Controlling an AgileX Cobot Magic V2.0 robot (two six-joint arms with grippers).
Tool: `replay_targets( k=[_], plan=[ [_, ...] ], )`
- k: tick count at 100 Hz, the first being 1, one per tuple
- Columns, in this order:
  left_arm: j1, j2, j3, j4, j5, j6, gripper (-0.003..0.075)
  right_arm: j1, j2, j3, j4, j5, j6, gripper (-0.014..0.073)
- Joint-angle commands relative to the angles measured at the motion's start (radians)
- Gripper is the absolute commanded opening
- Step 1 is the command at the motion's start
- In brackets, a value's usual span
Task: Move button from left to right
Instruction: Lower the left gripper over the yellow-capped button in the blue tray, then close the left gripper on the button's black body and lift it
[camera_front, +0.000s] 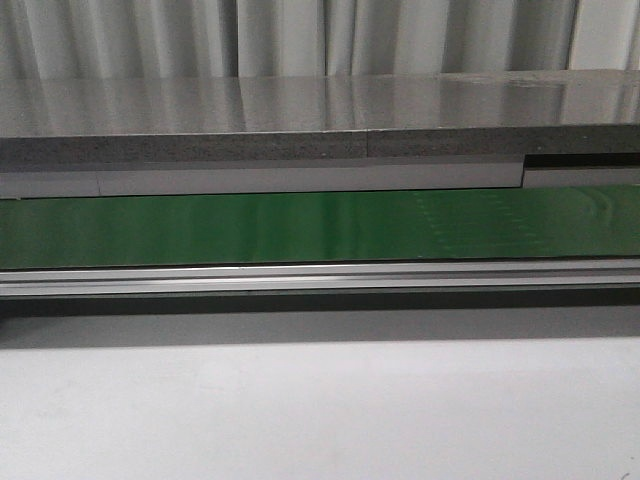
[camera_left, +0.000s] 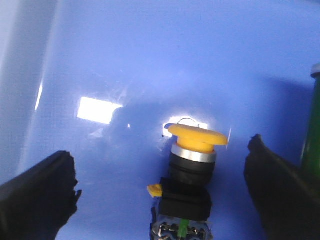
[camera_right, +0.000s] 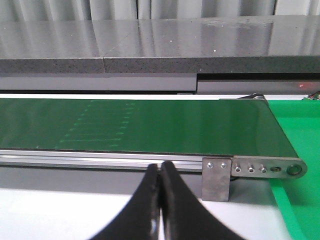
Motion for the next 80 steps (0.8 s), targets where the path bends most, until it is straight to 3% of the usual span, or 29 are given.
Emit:
replay_targets(
  k=[1,80],
  plan=[
    [-0.004,-0.050,-0.030,-0.018,-0.015,-0.001,0.0641,0.001,-0.020,-0.015,-0.004,-0.083,0.000,-0.0068],
    [-0.004,0.050,-0.020,-0.021,0.020,-0.001,0.0620,0.001,-0.020,-0.015,-0.004,-0.083,0.000,-0.0068]
  ],
)
